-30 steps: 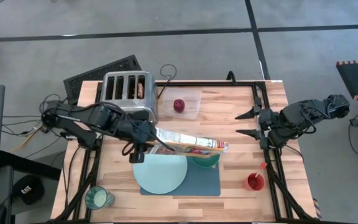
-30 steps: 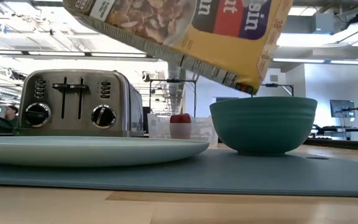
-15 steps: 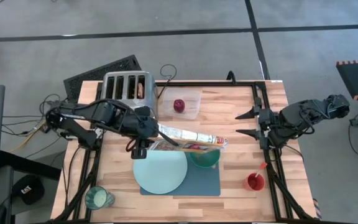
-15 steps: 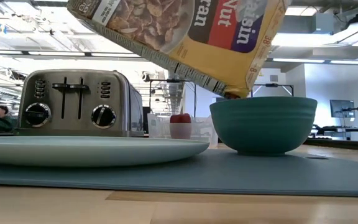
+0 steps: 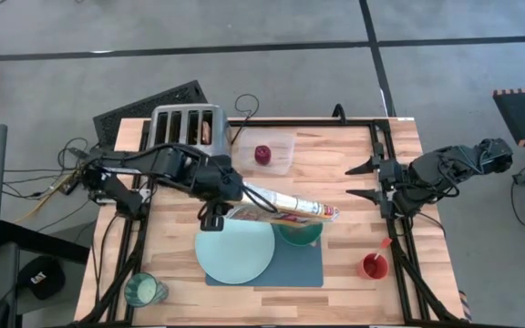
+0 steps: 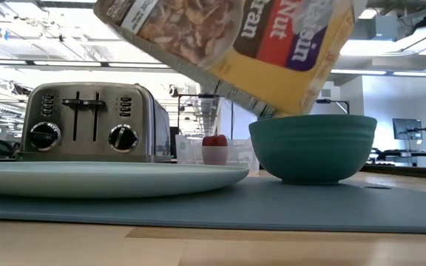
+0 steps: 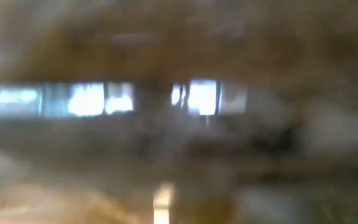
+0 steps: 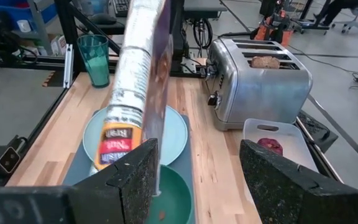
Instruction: Arrange a breakfast setting
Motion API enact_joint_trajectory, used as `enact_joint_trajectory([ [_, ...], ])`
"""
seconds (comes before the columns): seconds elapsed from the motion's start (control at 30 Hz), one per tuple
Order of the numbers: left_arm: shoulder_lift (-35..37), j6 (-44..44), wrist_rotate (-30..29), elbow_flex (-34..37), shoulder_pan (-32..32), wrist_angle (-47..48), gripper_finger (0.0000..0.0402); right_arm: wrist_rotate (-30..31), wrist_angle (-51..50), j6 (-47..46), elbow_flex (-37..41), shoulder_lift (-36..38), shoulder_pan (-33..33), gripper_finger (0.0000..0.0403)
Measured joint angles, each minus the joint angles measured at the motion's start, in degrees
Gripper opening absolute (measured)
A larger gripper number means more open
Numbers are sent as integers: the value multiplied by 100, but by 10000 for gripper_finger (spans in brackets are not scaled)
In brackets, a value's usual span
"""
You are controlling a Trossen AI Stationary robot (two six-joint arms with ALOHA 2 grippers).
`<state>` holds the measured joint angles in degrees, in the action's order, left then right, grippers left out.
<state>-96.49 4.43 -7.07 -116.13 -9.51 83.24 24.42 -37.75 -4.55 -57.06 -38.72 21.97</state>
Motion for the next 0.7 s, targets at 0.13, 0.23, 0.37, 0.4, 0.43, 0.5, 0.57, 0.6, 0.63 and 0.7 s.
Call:
enact_joint_trajectory([
  [0.13,-377,-18,27,-713,87,634,146,9,-12,-19,0,0,0,255],
  [0.23,-664,-62,83,-1171,125,651,146,15,-26,-15,0,0,0,255],
  [0.37,-857,-205,340,-1576,128,673,146,14,-125,-14,0,0,0,255],
  [0.4,-862,-230,347,-1581,128,646,146,14,-137,-15,0,0,0,255],
  [0.43,-866,-247,384,-1581,130,661,146,14,-139,-19,0,2,0,255],
  [0.5,-869,-226,339,-1579,137,708,146,14,-146,-41,0,0,0,255],
  [0.57,-869,-184,262,-1579,137,679,146,14,-151,-46,0,0,0,255],
  [0.6,-869,-180,267,-1579,139,676,146,14,-163,-61,0,1,0,255],
  [0.63,-869,-176,275,-1579,141,682,146,14,-182,-81,0,2,0,255],
  [0.7,-869,-160,280,-1578,139,684,146,14,-196,-104,0,0,0,255],
])
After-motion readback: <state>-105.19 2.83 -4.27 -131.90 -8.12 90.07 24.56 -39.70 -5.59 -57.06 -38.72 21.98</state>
